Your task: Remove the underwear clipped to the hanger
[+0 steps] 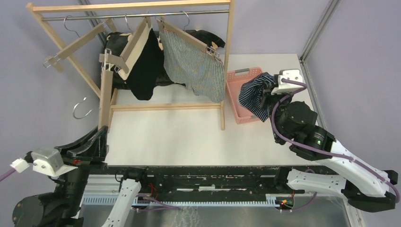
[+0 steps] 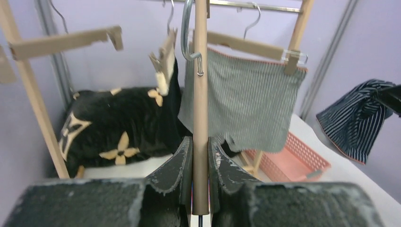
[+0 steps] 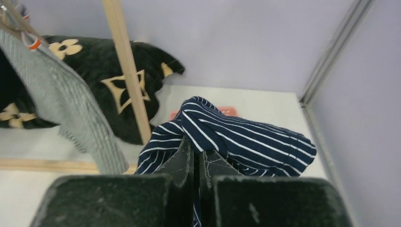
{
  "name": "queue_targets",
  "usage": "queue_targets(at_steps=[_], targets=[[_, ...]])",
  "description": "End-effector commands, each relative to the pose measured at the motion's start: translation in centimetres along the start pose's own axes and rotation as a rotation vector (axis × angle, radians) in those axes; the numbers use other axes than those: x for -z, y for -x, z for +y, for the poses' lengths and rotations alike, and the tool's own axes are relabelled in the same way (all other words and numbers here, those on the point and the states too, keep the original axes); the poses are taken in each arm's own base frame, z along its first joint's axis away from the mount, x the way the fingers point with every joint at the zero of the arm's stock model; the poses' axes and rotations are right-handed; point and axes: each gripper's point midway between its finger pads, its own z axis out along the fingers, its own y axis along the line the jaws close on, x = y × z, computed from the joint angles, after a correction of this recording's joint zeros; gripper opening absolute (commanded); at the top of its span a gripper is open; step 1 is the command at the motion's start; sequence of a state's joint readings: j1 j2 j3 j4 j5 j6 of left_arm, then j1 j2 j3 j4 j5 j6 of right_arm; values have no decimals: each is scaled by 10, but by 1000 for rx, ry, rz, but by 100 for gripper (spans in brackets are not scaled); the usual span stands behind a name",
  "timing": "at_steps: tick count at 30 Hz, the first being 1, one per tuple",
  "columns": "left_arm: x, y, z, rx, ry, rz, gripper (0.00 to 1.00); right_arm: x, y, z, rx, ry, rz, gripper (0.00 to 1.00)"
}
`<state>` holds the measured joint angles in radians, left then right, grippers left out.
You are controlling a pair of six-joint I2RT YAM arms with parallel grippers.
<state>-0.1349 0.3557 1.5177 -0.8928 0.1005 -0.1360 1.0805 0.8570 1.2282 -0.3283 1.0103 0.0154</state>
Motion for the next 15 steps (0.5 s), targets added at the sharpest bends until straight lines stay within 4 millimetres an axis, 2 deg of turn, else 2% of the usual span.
queue_targets(at_steps=[1,9,15], targets=[[-18,32,19,-71,97,-106,3,-9,39,-22,69,-179,-80,1],[-59,26,62,-97,318,-10,3,-25,37,-32,39,-199,-81,1],[-95,-15,82,-132,382,162,3,-38,44,-33,37,-189,-80,1]])
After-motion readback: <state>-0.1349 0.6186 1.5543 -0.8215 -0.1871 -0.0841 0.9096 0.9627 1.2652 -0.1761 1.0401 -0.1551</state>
